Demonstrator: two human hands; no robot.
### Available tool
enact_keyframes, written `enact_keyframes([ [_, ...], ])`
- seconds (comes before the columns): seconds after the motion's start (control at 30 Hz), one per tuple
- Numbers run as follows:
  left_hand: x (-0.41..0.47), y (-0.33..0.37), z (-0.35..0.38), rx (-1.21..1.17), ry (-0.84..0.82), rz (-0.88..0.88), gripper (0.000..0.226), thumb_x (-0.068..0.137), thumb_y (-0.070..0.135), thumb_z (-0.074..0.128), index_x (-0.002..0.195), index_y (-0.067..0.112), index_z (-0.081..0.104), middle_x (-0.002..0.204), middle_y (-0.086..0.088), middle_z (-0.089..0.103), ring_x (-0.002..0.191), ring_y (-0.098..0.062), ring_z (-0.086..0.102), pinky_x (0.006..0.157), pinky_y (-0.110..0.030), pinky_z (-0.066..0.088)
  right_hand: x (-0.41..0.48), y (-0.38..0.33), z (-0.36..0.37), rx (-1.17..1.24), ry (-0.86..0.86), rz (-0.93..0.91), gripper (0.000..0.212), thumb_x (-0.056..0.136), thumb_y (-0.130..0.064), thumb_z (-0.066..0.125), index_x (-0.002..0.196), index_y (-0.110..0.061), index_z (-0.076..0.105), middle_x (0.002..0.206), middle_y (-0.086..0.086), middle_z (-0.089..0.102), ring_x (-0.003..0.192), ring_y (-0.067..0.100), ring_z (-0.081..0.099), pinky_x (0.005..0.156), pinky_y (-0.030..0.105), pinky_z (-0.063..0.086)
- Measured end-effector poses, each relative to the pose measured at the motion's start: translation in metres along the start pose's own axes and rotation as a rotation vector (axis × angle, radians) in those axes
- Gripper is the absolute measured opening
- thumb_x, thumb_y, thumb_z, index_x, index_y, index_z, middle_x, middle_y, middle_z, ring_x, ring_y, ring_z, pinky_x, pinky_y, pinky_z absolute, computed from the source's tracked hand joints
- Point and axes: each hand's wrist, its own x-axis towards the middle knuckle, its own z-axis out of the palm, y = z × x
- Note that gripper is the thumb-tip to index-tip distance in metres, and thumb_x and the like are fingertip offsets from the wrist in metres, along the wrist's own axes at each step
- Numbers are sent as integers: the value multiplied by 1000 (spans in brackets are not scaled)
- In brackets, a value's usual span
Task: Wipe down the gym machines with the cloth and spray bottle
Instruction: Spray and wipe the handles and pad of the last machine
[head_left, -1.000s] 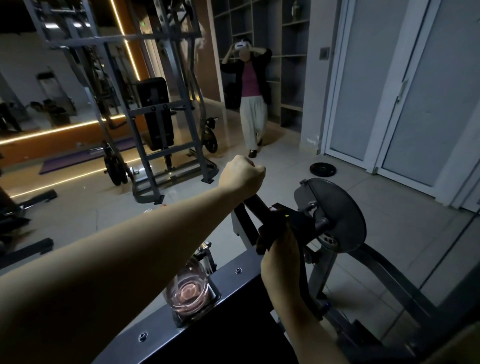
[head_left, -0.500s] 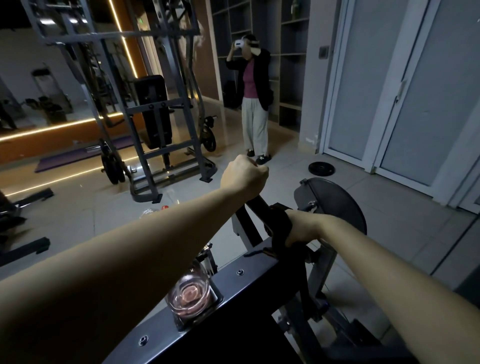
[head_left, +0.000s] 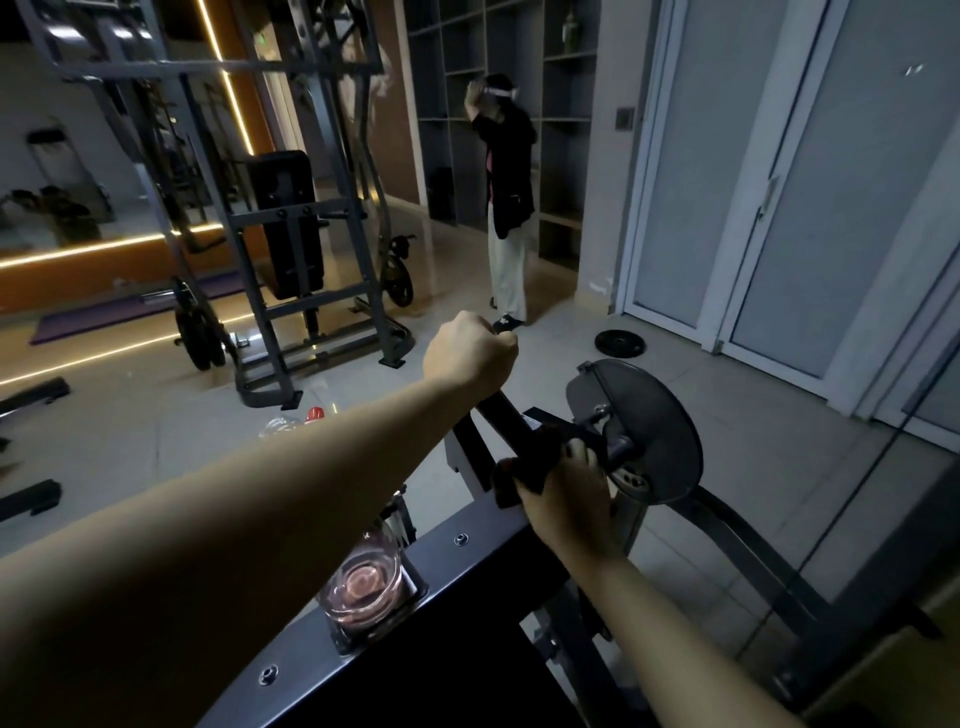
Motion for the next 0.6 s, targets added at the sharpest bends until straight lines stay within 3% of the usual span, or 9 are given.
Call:
enact_keyframes([
  [0.13, 3, -1, 0, 8, -3, 2, 28, 80, 32, 55, 59, 14, 55, 61, -3, 64, 61, -27, 63, 60, -32, 51, 31, -1, -11, 394, -294, 69, 34, 71, -30, 77, 99, -15, 65, 91, 6, 71, 87, 28, 66, 78, 39, 55],
  [0.23, 3, -1, 1, 49, 0, 10, 24, 81, 31, 55, 63, 15, 55, 62, -2, 61, 62, -27, 60, 58, -31, 48, 50, 0, -27, 365, -442, -53, 36, 70, -13, 80, 101, -5, 62, 93, 8, 70, 86, 26, 64, 70, 30, 48],
  [0.33, 5, -2, 1, 46, -5, 6, 25, 83, 33, 54, 69, 13, 60, 70, -4, 66, 69, -27, 64, 64, -32, 51, 56, -30, -46, 382, -336, -213, 43, 76, -13, 76, 114, -6, 57, 102, 8, 67, 91, 26, 61, 70, 24, 37],
  [0.4, 6, -2, 1, 34, -7, -1, 27, 85, 36, 51, 75, 13, 62, 78, -5, 67, 76, -28, 64, 66, -32, 50, 55, -51, -52, 339, -224, -259, 43, 80, -30, 71, 116, -9, 59, 111, 9, 68, 99, 28, 63, 75, 29, 43],
  [0.5, 9, -4, 2, 7, -11, -12, 26, 88, 35, 47, 75, 15, 57, 84, -7, 65, 80, -30, 60, 64, -33, 40, 57, -69, -53, 399, -86, -264, 53, 78, -52, 60, 115, -14, 62, 110, 8, 70, 99, 26, 66, 77, 30, 50],
  [0.6, 10, -4, 2, -6, -21, -17, 31, 92, 33, 43, 84, 10, 63, 82, -8, 61, 74, -30, 53, 60, -33, 33, 63, -76, -53, 216, -119, -250, 45, 85, -50, 65, 110, -12, 65, 107, 11, 72, 100, 30, 66, 74, 29, 44],
])
